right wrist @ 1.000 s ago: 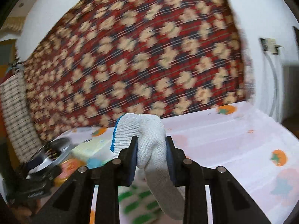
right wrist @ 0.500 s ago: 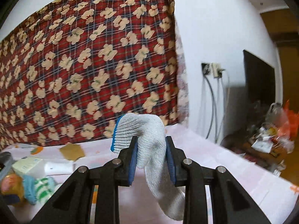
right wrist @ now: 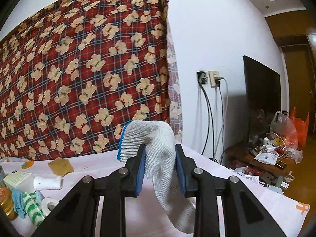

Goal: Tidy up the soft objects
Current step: 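Lift the glove with the right gripper while the left gripper grasps the pink towel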

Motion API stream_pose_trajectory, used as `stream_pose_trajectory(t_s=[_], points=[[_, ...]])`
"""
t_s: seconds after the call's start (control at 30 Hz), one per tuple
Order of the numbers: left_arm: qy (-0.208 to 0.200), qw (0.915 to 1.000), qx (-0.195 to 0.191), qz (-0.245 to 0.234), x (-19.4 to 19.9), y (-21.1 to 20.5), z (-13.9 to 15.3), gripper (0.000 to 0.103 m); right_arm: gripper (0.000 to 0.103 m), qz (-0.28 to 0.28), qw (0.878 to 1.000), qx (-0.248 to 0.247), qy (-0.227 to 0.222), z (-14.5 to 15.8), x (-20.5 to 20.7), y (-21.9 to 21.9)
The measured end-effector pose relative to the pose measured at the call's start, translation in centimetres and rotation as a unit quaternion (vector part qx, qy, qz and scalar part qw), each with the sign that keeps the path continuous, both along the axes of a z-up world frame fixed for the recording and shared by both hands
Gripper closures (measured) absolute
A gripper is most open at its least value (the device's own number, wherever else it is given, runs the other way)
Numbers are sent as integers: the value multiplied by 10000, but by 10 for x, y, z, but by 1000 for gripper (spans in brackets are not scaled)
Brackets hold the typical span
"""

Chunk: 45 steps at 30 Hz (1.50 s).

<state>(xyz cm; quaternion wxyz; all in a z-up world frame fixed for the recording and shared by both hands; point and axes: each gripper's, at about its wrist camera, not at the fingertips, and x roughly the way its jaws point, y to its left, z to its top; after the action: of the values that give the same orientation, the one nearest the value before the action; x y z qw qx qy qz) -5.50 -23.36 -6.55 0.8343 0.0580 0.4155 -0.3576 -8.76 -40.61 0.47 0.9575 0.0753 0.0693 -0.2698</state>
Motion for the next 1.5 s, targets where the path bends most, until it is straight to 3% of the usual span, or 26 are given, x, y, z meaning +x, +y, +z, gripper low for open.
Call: stream_pose_trajectory(t_s=[0.1,0.23,0.27,0.43,0.53,0.67,0.7,0.77,0.8,0.97,1.03,1.17,1.33,1.5], points=[[136,9999,-8,13,-3,-3,-1,22,73,-60,9999,117,11,-1,-1,-8],[249,9996,-21,-158,-5,-1,-4,43,73,-15,9999,146,-1,-1,-2,-9],[327,9992,-20,-221,-6,-1,-7,45,73,-11,9999,121,0,-1,-2,-8],[177,9994,194,-219,-10,-12,-6,44,73,41,10000,45,-76,0,-5,-4],[234,9996,176,-16,-1,-17,-7,33,73,11,9998,177,-100,-1,-7,-10],[148,9997,202,-18,4,-28,-9,34,73,-52,9992,401,-51,-3,-6,-19],[92,9998,183,-42,4,-30,-10,37,73,-74,9990,436,-23,-4,-6,-20],[50,9998,103,-157,5,-32,-11,71,73,-80,9991,427,16,-5,-4,-19],[0,9998,133,-151,6,-32,-12,78,73,-63,9991,419,28,-5,-4,-19],[32,9999,104,-124,9,-30,-13,80,73,30,9995,297,-120,-3,-7,-11],[66,9998,64,-177,9,-31,-14,92,73,45,9994,300,-190,-2,-9,-10],[49,9994,-211,-282,4,-25,-13,92,73,-102,9988,285,-389,0,-16,-12],[-445,9971,-493,-372,-9,-15,2,92,73,-196,9990,354,-175,-3,-8,-17],[-842,9928,-832,-164,-10,10,25,92,73,-307,9987,384,-158,-4,-10,-19]])
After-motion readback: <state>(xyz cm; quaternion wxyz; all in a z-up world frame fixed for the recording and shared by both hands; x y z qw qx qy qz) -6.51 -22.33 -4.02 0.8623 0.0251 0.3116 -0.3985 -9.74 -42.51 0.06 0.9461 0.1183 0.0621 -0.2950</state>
